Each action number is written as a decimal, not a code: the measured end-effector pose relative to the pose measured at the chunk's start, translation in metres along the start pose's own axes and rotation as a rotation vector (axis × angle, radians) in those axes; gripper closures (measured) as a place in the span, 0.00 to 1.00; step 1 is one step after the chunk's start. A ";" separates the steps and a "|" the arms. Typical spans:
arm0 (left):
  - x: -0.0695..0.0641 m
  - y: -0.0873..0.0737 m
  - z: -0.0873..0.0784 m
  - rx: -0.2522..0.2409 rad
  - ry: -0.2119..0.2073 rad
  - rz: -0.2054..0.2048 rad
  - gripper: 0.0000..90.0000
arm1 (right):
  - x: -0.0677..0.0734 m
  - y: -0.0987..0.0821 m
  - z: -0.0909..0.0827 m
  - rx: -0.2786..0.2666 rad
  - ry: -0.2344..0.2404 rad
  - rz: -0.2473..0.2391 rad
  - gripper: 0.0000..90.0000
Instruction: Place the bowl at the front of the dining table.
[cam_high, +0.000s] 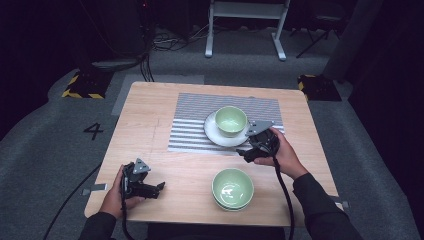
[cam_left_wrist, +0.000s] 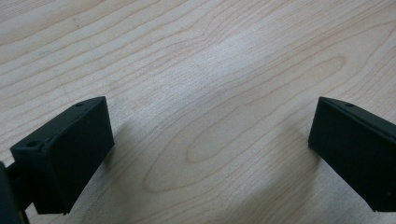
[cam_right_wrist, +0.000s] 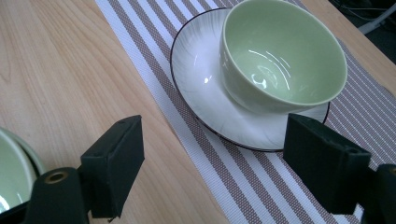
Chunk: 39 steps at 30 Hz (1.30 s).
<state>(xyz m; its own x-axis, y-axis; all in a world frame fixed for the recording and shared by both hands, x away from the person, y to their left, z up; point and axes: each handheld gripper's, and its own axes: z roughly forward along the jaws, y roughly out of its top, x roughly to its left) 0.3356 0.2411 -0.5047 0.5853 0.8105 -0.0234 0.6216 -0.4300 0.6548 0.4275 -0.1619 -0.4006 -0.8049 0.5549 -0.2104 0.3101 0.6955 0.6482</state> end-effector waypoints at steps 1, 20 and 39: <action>0.000 0.000 0.000 0.001 -0.001 -0.001 0.00 | 0.000 -0.001 -0.001 0.002 0.001 0.001 0.23; 0.000 0.000 0.000 0.000 0.000 0.000 0.00 | 0.010 -0.017 -0.013 0.026 -0.007 -0.043 0.23; 0.000 0.000 0.000 0.001 0.000 -0.002 0.00 | 0.020 -0.031 -0.026 0.090 -0.032 -0.079 0.23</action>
<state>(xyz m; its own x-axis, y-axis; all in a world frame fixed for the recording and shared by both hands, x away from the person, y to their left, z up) 0.3353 0.2411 -0.5047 0.5838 0.8115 -0.0244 0.6234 -0.4289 0.6538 0.3889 -0.1843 -0.4059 -0.8122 0.5104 -0.2826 0.2917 0.7747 0.5610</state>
